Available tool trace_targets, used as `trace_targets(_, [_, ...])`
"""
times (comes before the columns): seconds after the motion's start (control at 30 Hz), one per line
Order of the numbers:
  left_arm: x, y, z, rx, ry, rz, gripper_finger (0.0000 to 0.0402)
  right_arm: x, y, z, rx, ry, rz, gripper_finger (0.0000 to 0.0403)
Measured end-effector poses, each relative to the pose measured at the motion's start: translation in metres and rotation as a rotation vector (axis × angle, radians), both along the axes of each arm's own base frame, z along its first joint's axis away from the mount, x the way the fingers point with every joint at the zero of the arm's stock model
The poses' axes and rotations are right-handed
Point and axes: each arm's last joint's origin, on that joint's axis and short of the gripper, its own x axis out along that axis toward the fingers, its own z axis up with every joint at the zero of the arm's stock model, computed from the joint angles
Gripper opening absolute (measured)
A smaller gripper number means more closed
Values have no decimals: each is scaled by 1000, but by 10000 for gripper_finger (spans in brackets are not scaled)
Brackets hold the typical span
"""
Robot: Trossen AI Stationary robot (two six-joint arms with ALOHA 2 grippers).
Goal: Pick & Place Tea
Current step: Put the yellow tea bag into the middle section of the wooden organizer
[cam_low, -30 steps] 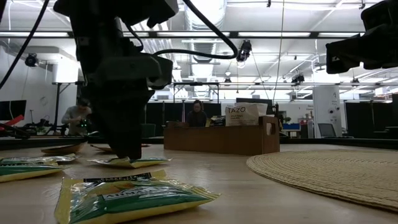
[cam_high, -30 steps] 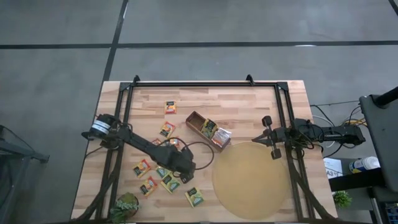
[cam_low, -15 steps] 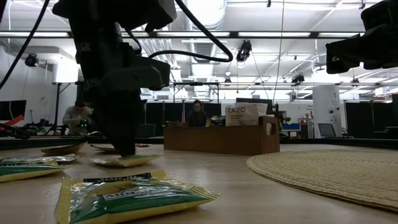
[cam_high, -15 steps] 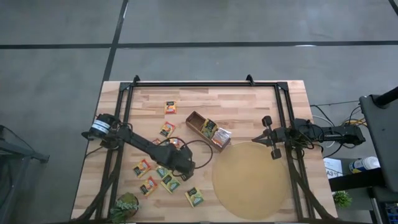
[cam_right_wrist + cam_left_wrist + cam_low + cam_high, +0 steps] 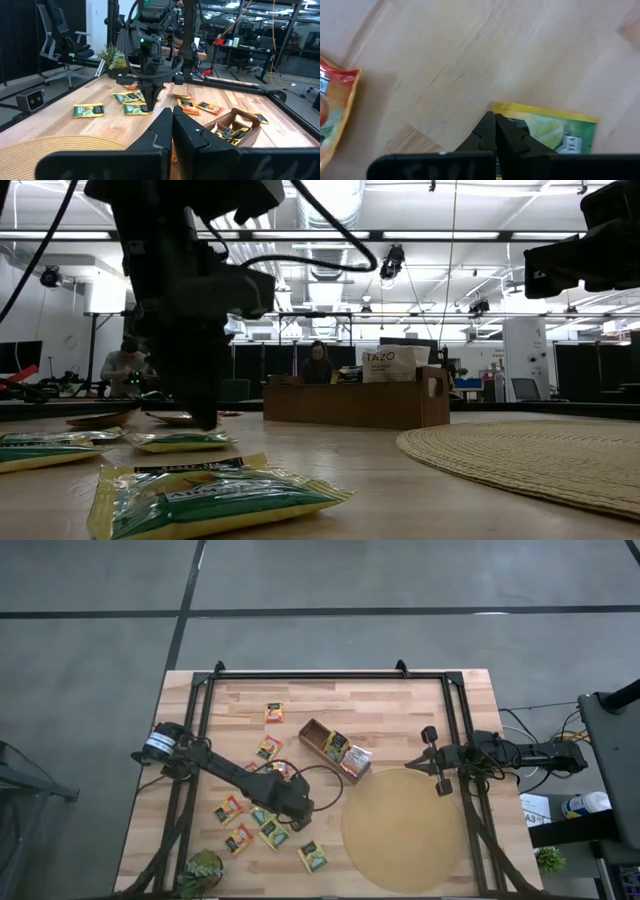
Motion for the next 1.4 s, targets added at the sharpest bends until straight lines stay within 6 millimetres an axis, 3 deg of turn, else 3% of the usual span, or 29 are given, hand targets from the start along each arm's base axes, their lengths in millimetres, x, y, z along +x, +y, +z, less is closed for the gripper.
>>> trace_targets(0.3, [5, -1, 23, -6, -50, -44, 0, 0, 0, 0, 0, 0, 0, 8])
trace_targets(0.53, [4, -7, 29, -60, -26, -210, 5, 0, 0, 0, 0, 0, 0, 8])
trace_targets(0.67, [3, -9, 28, -63, -15, -269, 47, 0, 0, 0, 0, 1, 0, 8])
trace_targets(0.87, [0, -11, 27, -88, 20, -347, 149, 0, 0, 0, 0, 0, 0, 8])
trace_targets(1.07, [-4, -12, 26, -39, 56, -659, 234, 0, 0, 0, 0, 0, 0, 8])
trace_targets(1.2, [-13, -10, 31, 38, 109, -890, 259, 0, 0, 0, 0, 0, 0, 8])
trace_targets(1.4, [-16, -1, 32, 88, 164, -1006, 259, 0, 0, 0, 0, 1, 0, 9])
